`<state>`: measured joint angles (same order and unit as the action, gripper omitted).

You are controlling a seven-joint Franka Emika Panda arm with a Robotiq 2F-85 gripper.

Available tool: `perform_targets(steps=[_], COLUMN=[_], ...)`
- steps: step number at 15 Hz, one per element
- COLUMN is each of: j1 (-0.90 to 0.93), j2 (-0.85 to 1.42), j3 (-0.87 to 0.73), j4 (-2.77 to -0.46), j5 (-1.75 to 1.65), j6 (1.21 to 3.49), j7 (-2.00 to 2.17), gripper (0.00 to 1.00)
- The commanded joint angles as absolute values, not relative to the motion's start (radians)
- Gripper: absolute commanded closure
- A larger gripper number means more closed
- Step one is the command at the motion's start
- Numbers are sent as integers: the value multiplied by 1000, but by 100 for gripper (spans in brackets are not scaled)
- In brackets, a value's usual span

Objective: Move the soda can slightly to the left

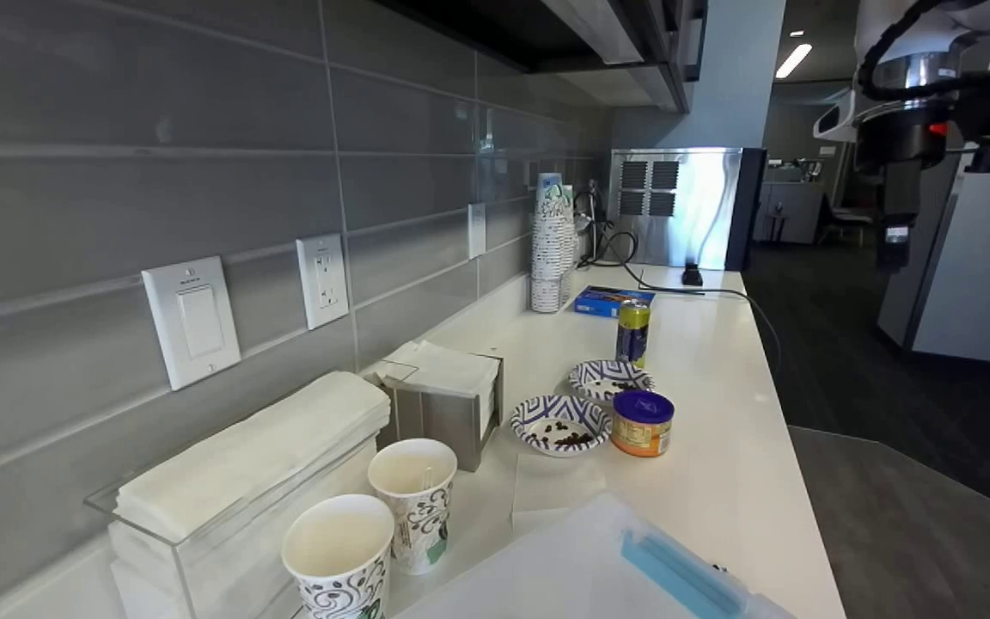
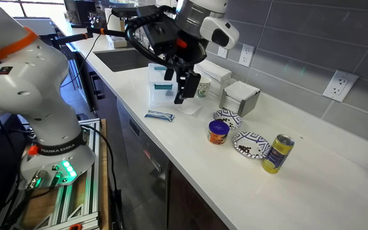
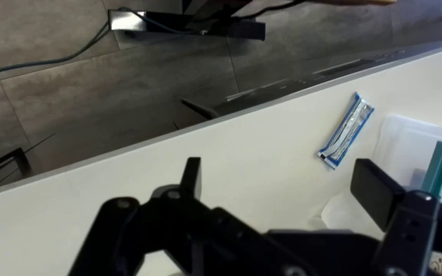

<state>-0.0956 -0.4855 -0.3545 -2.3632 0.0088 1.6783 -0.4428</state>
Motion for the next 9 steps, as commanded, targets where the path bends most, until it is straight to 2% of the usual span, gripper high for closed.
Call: perform_targets(steps=[1,9], j1=[-101,-100], j2=[-388,-61], j3=[-311,-233], j4=[-2359,-2257], j5=[41,141], j6=[1888,2389], j7=[-392,-230], gripper=[0,0])
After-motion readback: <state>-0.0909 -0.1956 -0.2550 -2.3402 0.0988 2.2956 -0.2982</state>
